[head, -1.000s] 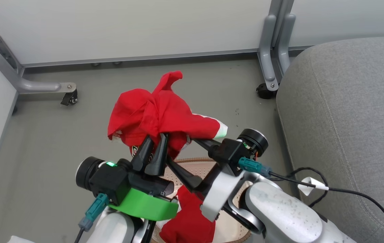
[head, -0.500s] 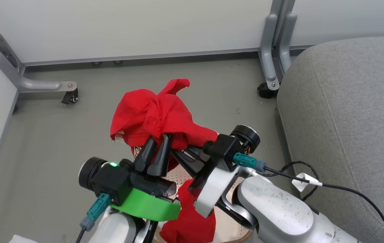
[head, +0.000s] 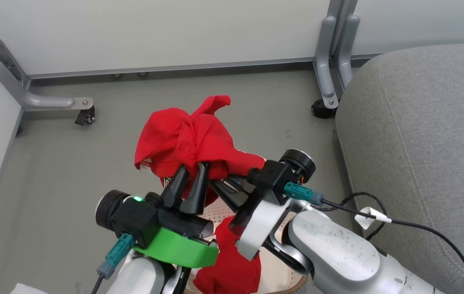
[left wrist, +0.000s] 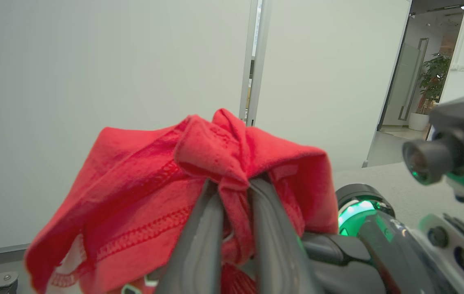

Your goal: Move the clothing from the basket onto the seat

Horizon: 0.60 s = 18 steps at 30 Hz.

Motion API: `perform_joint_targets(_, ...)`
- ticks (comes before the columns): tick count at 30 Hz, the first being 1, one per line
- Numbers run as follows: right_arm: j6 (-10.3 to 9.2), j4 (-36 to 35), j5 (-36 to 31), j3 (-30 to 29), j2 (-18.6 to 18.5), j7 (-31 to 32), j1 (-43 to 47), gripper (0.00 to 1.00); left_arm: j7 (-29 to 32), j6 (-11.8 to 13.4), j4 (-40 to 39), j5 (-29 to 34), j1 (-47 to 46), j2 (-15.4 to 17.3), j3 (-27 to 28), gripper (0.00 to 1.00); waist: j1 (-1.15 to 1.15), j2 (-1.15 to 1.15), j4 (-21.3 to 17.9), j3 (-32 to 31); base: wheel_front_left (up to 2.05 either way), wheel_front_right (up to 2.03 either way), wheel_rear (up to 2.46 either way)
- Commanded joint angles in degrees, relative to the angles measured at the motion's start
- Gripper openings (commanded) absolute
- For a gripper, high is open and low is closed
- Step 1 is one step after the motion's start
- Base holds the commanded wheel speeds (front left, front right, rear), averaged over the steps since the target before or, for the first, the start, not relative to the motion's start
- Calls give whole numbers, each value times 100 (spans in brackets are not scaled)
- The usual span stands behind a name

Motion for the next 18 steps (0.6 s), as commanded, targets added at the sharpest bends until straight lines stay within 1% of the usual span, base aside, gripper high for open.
perform_joint_targets(1,0,4,44,-37,-30,-40,-97,0,5,38,-7,8,-88,43,-4,100,0,0,5,0,0,0,0)
perform_joint_targets(8,0,49,21,-132,-55,-87,-108,0,128,45,-114,88,83,242,-56,100,0,0,42,-40,0,0,0)
perform_joint_targets(18,0,166,-26,-246,-92,-79,22,0,570,-50,-326,206,435,712,-270,100,0,0,159,-84,0,0,0)
